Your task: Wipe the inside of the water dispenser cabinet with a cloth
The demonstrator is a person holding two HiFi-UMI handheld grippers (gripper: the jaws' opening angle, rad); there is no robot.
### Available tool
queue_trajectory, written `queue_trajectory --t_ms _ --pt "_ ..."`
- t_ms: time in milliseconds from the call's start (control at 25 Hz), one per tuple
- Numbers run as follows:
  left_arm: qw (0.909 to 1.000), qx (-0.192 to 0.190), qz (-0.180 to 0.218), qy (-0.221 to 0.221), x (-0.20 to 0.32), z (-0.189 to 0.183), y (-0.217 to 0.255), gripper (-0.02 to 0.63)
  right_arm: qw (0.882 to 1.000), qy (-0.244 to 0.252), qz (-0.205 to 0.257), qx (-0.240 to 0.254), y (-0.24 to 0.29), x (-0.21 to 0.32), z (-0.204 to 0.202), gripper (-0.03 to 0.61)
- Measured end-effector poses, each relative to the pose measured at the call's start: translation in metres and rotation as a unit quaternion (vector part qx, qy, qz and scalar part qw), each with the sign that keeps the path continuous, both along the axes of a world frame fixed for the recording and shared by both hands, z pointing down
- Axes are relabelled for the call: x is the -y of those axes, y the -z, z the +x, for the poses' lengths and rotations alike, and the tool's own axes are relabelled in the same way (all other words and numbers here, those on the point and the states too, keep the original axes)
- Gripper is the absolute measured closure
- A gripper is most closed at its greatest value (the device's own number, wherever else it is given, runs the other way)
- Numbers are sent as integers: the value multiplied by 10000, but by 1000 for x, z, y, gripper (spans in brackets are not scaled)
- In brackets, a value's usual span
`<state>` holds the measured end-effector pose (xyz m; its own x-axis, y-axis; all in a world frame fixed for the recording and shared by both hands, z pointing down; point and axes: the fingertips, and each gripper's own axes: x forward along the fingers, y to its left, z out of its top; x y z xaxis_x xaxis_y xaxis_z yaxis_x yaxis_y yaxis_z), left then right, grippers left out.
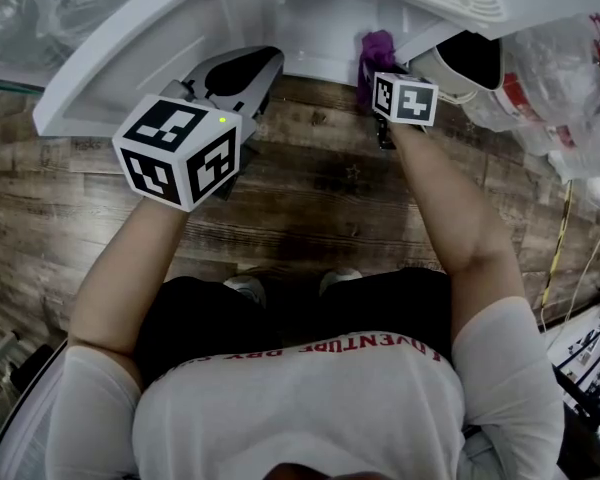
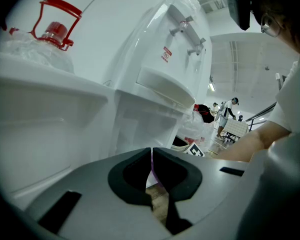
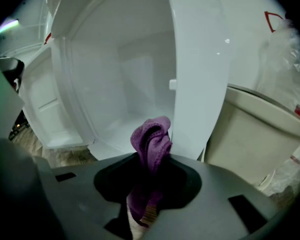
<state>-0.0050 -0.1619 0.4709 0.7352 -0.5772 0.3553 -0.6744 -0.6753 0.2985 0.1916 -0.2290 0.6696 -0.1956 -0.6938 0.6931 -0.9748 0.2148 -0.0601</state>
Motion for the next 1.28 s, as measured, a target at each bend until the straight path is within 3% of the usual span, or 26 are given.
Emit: queue_trajectory --t_ms 720,1280 --pt "10000 17 33 -78 -9 17 7 578 9934 562 999 -76 91 -1 -10 468" --pt "9998 48 27 -169 -18 19 10 578 9849 222 1702 226 160 0 7 469"
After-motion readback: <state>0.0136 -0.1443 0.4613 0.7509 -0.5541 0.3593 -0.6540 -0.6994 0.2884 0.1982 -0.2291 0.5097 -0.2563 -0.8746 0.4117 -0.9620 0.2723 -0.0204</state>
